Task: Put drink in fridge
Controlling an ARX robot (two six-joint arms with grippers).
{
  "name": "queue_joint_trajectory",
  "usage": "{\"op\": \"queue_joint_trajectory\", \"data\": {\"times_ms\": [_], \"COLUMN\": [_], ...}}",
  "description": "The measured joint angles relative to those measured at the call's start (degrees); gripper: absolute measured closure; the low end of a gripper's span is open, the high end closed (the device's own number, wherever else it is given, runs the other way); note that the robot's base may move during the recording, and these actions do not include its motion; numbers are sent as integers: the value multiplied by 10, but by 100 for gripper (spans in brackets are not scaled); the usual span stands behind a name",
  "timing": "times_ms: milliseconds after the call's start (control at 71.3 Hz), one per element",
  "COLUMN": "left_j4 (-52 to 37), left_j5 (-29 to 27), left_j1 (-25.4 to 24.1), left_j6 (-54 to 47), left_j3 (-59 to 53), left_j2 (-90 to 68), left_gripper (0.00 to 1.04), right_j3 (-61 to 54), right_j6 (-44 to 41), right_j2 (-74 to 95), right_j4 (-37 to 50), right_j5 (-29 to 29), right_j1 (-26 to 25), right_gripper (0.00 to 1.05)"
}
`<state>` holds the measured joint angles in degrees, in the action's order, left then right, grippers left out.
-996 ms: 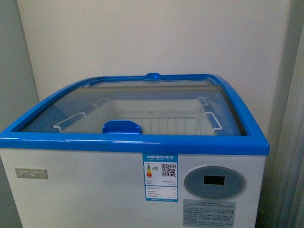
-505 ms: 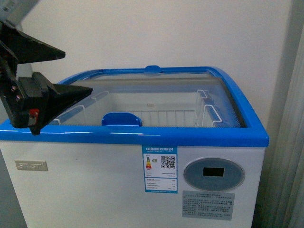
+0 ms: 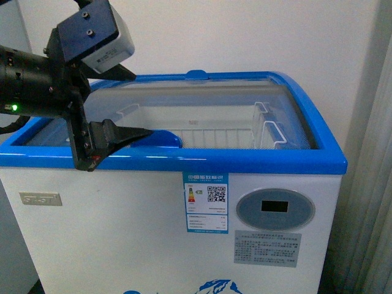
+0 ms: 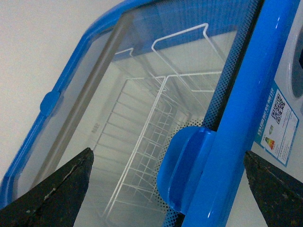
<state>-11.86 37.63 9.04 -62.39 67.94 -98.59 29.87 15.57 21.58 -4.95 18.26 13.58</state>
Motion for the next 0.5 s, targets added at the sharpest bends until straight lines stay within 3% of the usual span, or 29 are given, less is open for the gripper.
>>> {"op": "queue_joint_trajectory", "data": {"times_ms": [505], "left_j4": [34], "left_j5": [-36], "left_j1": [2], "left_j6": [-54], "left_j3": [119], "left_j2": [-110], "left_gripper": [8], "right_j3": [0], "right_j6": [0], "right_j2": [0], "right_j4": [0], "right_j5": [0], "right_j1": [0], "right_gripper": [65]}}
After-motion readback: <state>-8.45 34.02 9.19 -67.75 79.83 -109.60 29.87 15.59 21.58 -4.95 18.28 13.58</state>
